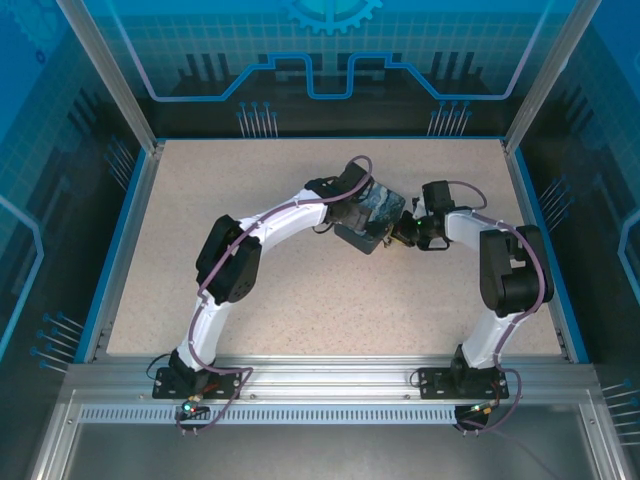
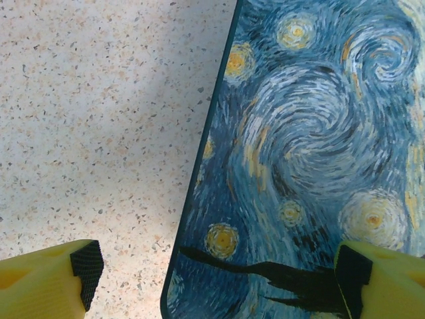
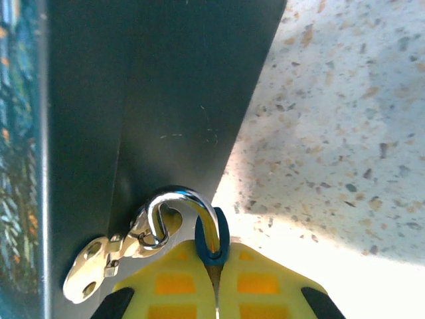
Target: Unlock a padlock with a key
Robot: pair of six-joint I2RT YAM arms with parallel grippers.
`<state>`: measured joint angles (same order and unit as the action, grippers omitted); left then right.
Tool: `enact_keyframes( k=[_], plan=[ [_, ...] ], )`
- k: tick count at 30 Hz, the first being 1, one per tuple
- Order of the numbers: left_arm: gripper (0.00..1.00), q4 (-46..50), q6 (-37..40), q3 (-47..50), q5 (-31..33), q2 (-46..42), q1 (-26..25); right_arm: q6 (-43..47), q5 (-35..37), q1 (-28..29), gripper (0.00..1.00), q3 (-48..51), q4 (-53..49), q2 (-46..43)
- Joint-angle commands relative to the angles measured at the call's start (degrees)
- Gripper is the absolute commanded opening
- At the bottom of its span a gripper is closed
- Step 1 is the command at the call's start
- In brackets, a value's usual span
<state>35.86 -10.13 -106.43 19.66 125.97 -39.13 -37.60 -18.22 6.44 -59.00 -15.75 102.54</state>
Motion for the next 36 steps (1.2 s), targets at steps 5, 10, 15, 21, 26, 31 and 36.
enact_keyframes(
  k=[5,10,15,21,26,31,36],
  plan=[
    [0.91,8.63,2.42,1.49,0.77,4.82,0.20,0.91,8.51,-0.86,0.00,-2.51,-6.74,0.04],
    [0.89,9.02,2.75,1.49,0.82,5.32,0.11,-4.17,-1.50,-3.88,0.00,0.76,5.94,-1.82],
    [0.87,9.32,2.62,1.29,0.36,5.92,0.13,-15.21,-10.81,-10.77,0.00,4.44,19.85,0.13],
    [0.87,9.54,2.28,0.92,0.20,6.09,0.13,-9.78,-6.70,-11.39,0.00,-3.14,7.70,1.78],
    [0.87,10.14,2.31,0.18,0.07,6.42,0.05,-1.87,2.70,-9.69,0.00,-7.99,0.52,-1.75],
    [0.87,10.11,2.21,0.08,0.05,6.55,0.00,-2.25,-3.74,-11.33,0.00,-7.94,3.94,-1.03],
    [0.87,10.46,1.93,-0.37,0.36,6.55,-0.13,2.97,-4.32,-8.49,0.00,-18.60,-10.95,7.86]
  ],
)
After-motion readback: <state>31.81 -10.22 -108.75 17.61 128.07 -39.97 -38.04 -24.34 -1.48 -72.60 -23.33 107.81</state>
